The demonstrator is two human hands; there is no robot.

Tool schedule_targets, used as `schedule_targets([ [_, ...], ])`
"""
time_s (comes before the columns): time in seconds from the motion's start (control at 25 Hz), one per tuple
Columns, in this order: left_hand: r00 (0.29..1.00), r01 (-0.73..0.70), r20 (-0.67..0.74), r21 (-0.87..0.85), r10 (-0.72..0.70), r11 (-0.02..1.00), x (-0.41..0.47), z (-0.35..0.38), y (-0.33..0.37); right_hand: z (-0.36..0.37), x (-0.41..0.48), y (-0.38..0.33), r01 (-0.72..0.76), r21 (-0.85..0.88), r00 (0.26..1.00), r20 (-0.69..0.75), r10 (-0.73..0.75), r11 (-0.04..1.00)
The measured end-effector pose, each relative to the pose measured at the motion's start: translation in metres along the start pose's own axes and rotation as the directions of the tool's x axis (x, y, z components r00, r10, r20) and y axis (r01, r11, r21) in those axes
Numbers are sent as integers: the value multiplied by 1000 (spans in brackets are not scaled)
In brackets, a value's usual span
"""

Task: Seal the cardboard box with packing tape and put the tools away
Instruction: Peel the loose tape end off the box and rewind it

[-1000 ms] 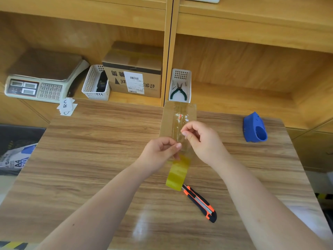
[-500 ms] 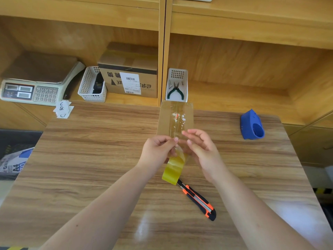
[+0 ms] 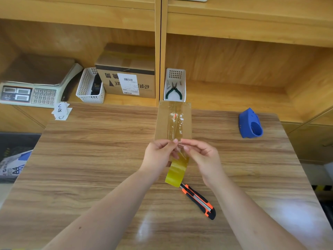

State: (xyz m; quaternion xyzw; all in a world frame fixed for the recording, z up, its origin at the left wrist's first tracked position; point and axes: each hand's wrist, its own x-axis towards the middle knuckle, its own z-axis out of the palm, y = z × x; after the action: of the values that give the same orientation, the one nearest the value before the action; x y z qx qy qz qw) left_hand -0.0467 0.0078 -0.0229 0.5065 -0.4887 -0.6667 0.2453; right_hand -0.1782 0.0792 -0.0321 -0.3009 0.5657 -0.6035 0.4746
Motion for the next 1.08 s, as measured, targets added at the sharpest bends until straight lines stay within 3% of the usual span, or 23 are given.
schedule_targets([
  [0.56,987,-143,-71,69,147,987,-10,-1,-7,2,11,-3,69,-147,994,-78,-81,987],
  [0.72,988,-143,-52,82,148,986,-12,-4,-9,-1,9,-2,177,-316,975,-71,-209,932],
  [0.92,984,-150,-63,211,167,966,-17,-6,-7,-6,9,2,264,-468,955,2,-297,844],
  [1.08,960,-261,17,411,279,873,-18,-12,-4,-6,6,-1,195,-489,975,6,-220,850],
])
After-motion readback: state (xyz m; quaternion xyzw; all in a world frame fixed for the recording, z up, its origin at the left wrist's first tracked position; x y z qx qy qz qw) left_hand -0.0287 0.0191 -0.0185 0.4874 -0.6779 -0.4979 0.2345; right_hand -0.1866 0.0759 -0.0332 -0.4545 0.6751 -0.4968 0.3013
